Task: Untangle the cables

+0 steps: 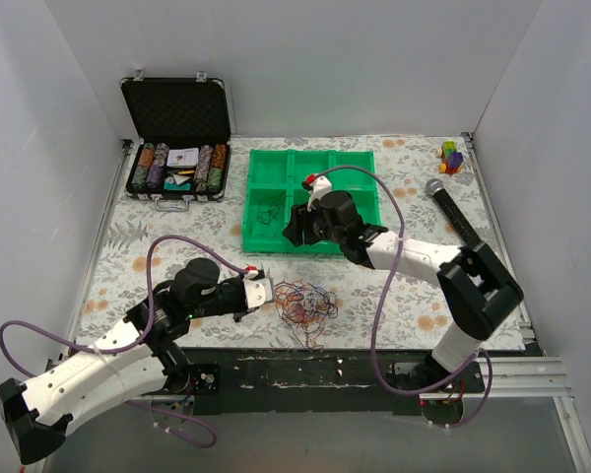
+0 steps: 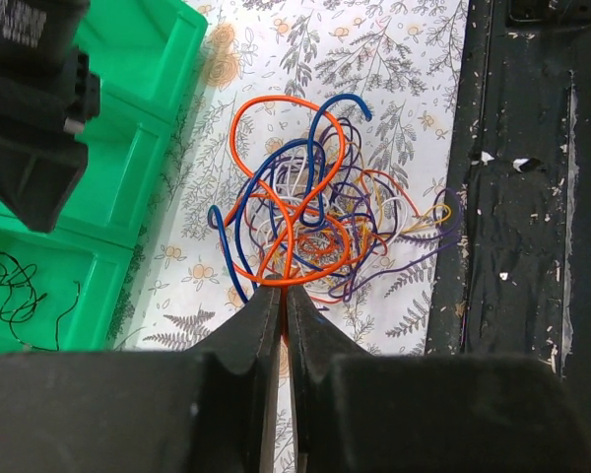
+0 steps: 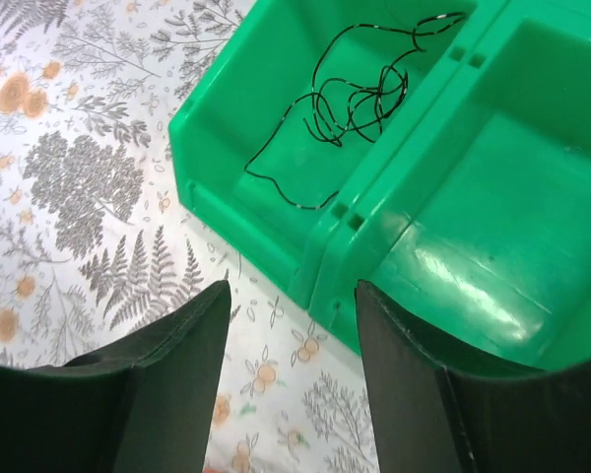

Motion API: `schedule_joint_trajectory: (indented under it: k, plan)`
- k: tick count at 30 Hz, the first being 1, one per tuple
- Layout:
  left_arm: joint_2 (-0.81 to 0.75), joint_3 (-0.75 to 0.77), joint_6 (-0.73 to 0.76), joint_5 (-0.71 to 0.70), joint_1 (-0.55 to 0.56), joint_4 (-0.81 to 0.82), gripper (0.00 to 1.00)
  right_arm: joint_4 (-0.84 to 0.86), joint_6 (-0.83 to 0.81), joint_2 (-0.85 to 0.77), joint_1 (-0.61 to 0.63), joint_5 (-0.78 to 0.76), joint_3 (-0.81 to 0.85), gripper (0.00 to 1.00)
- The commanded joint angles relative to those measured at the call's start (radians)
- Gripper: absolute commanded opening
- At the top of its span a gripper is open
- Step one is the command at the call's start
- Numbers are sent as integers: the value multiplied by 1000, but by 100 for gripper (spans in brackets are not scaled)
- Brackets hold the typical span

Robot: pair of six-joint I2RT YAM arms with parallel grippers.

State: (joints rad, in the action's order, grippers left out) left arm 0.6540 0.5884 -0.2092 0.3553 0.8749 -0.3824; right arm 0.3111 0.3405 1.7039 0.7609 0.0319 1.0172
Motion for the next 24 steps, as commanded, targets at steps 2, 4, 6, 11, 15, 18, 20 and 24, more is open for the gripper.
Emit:
schedule_joint_trajectory:
  k: [2,4,6,11,15,18,20,24]
  plan:
    - [-1,-7,14,40,6,-3,3,-56,5,-222,-5,0,-89,64]
    - [-1,-24,17,40,4,-4,2,-61,12,-300,-5,29,-146,68]
    - [-5,-38,22,31,6,0,0,-61,31,-384,-6,69,-198,68]
    - [-31,-88,59,-24,4,57,0,-81,118,-636,-5,186,-344,71]
    - [-34,-108,71,-39,6,83,0,-67,163,-757,11,289,-420,72]
    - [-14,-110,67,-38,6,92,0,-18,173,-799,21,382,-466,71]
    - [-2,-107,64,-39,6,102,0,11,184,-793,25,439,-471,69]
    - [12,-99,65,-45,6,119,0,43,189,-754,41,522,-456,65]
